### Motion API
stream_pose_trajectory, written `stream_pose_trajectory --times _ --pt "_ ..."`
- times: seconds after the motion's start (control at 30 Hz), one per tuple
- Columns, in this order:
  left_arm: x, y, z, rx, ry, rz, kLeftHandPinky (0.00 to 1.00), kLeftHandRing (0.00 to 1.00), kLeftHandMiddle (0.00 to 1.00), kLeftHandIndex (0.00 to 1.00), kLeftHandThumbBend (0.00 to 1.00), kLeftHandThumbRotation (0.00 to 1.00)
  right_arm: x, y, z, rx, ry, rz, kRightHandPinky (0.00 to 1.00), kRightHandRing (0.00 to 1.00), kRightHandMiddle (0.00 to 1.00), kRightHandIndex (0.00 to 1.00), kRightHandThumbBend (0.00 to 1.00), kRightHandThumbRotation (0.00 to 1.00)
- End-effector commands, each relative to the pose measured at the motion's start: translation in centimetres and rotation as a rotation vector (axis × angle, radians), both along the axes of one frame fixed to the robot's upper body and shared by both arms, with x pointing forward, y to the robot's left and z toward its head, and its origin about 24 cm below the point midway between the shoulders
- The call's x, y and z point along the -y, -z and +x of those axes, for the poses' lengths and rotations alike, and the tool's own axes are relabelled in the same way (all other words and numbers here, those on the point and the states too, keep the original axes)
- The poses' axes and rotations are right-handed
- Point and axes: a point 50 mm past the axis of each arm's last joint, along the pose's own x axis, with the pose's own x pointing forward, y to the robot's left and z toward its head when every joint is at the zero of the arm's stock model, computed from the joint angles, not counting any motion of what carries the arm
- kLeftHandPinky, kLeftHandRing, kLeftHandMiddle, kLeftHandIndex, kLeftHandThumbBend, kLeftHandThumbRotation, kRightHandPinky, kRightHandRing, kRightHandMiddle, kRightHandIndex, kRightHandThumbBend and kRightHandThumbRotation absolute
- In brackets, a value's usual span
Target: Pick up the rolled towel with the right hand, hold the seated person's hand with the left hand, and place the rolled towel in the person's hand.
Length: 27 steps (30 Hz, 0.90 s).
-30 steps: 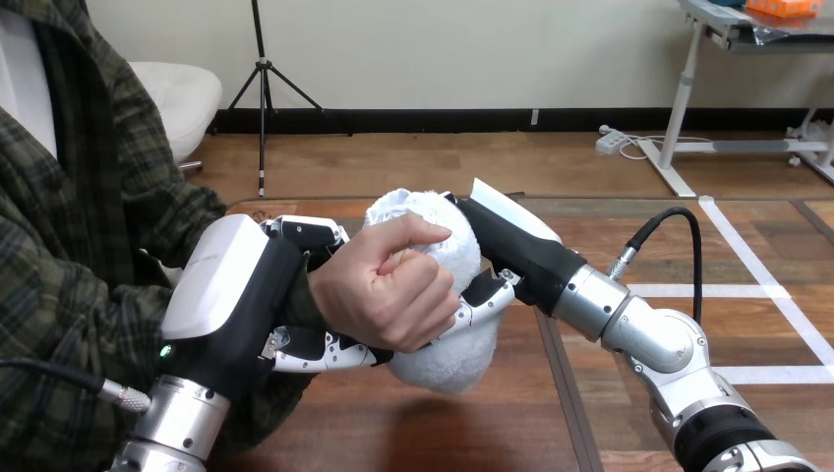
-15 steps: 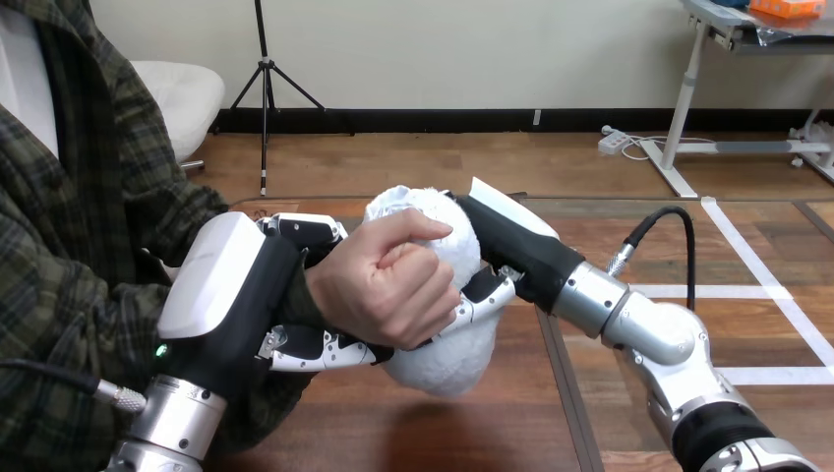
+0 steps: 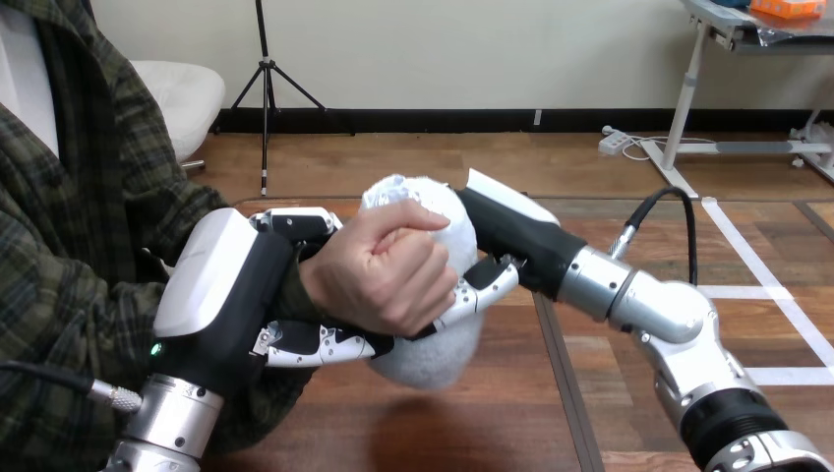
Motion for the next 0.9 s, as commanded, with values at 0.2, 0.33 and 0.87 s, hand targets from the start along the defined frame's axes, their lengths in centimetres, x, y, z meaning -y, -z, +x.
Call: stream_pose_trajectory --times 0.2,0.33,0.87 --pt "0.3 0.0 0.8 0.022 0.012 0.001 0.49 0.54 0.6 0.65 1.0 0.2 -0.3 -6.3 1.1 0.193 -0.011 0.132 0.7 0.77 0.8 0.81 0.97 0.3" --pt "0.0 -0.1 0.7 0.022 0.002 0.026 0.54 0.61 0.67 0.74 1.0 0.29 0.4 -6.5 1.1 0.198 0.01 0.147 0.69 0.76 0.79 0.81 0.98 0.3" --pt "-1.0 -1.1 0.6 0.047 -0.016 0.107 0.64 0.76 0.84 0.87 1.0 0.36 2.2 -6.7 0.9 0.21 0.05 0.162 0.66 0.74 0.77 0.82 0.95 0.31"
